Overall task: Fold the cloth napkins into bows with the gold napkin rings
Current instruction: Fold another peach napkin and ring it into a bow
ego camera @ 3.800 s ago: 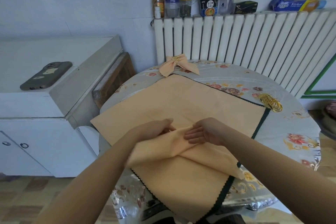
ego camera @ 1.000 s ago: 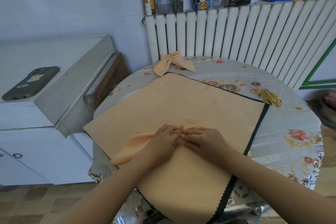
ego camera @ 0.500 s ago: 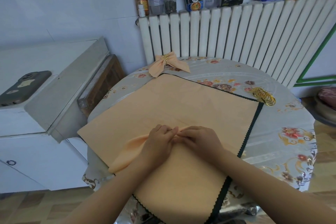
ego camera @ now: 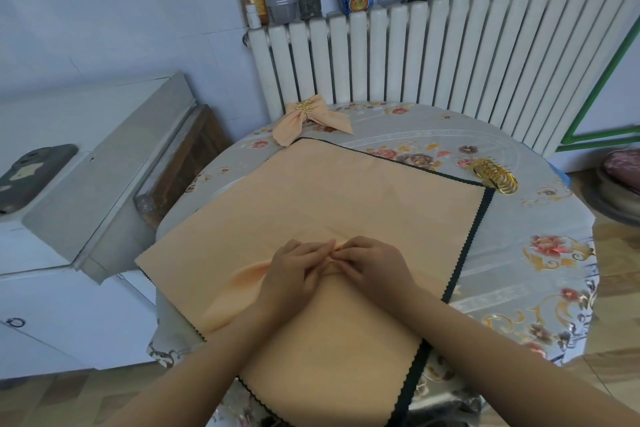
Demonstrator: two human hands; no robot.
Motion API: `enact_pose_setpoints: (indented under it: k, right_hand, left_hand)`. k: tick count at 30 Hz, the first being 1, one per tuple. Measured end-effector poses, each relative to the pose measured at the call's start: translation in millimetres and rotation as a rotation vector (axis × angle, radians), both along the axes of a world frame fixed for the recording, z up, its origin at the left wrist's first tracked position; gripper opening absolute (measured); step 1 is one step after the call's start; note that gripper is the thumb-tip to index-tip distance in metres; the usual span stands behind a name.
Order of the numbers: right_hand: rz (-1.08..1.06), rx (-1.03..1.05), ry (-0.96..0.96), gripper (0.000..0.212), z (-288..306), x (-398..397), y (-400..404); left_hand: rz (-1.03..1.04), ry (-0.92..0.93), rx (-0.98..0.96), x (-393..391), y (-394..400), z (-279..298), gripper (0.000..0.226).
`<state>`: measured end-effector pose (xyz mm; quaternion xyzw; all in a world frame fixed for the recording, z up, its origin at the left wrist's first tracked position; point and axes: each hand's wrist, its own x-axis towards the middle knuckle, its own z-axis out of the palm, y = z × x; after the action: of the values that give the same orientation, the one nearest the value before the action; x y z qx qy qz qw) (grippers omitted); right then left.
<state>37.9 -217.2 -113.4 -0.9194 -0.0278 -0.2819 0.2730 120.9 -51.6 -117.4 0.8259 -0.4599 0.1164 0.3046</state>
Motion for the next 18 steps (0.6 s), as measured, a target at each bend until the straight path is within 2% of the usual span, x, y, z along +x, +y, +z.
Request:
enact_pose_setpoints:
  k: [3,6,9,13,15,18]
  right_hand:
    - [-0.001,-0.006,-0.016,0.027,1.9,0.0,0.5]
    - [0.001,0.004,-0.015,0.026,0.3,-0.4,0.4]
    - [-0.012,0.024,0.009,0.015,-2.5,0.5,-0.7]
    - [-0.02,0.02,0.021,0.013,-3.7,0.7,0.1]
    - [-0.035,0.008,0.016,0.014,-3.4,0.5,0.5]
    - [-0.037,0.015,0.035,0.014,-0.9,-0.7,0.3]
  left_hand:
    - [0.006,0.082,-0.078,-2.9,1.3,3.4,0.035]
    - [-0.015,-0.018,-0.062,-5.5,1.8,2.6,0.031]
    - [-0.036,-0.118,0.005,-5.2,-1.0,2.2,0.032]
    - [-0.058,-0.225,0.171,2.7,0.8,0.8,0.04]
    - [-0.078,-0.211,0.2,4.3,2.8,1.0,0.043]
    - [-0.1,-0.123,0.14,2.2,2.2,6.4,0.037]
